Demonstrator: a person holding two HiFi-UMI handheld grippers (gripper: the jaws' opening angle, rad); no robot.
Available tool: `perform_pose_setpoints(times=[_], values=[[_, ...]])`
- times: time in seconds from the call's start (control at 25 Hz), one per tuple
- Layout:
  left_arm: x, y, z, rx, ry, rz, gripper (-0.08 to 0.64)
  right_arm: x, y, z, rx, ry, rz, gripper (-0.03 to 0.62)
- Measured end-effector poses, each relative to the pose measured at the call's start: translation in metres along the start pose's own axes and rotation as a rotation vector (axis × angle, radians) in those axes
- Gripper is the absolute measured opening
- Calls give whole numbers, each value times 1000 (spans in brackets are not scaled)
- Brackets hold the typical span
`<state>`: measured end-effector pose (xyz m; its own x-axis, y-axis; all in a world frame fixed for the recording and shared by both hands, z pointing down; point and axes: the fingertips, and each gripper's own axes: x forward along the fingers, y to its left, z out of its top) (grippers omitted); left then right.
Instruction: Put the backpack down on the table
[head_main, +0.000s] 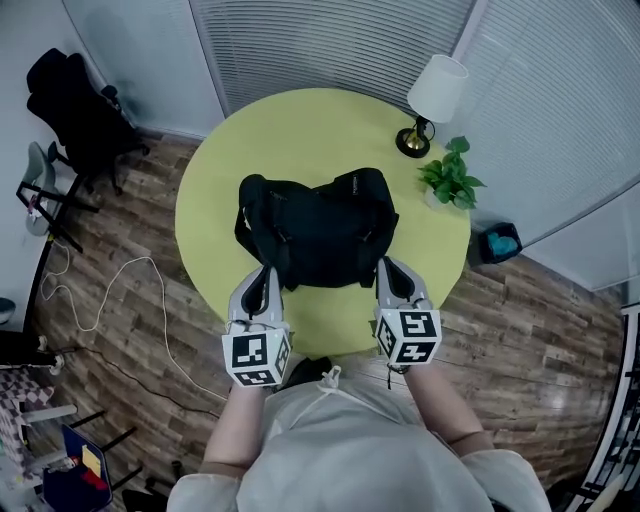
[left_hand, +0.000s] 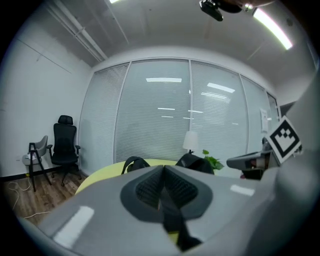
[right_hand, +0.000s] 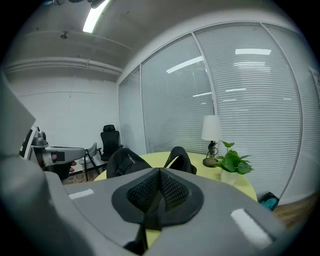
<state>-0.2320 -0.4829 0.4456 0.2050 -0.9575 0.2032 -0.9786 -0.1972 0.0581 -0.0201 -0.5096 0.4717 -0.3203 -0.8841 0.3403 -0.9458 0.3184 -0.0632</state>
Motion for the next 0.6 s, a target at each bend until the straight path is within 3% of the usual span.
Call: perform_pose_setpoints(times=[0.36, 0.6], values=[[-44, -17, -9, 68, 54, 7, 8, -45, 19, -11, -12, -7, 53, 0], [-61, -19, -5, 55, 43, -16, 8, -59, 31, -11, -17, -29, 62, 0]])
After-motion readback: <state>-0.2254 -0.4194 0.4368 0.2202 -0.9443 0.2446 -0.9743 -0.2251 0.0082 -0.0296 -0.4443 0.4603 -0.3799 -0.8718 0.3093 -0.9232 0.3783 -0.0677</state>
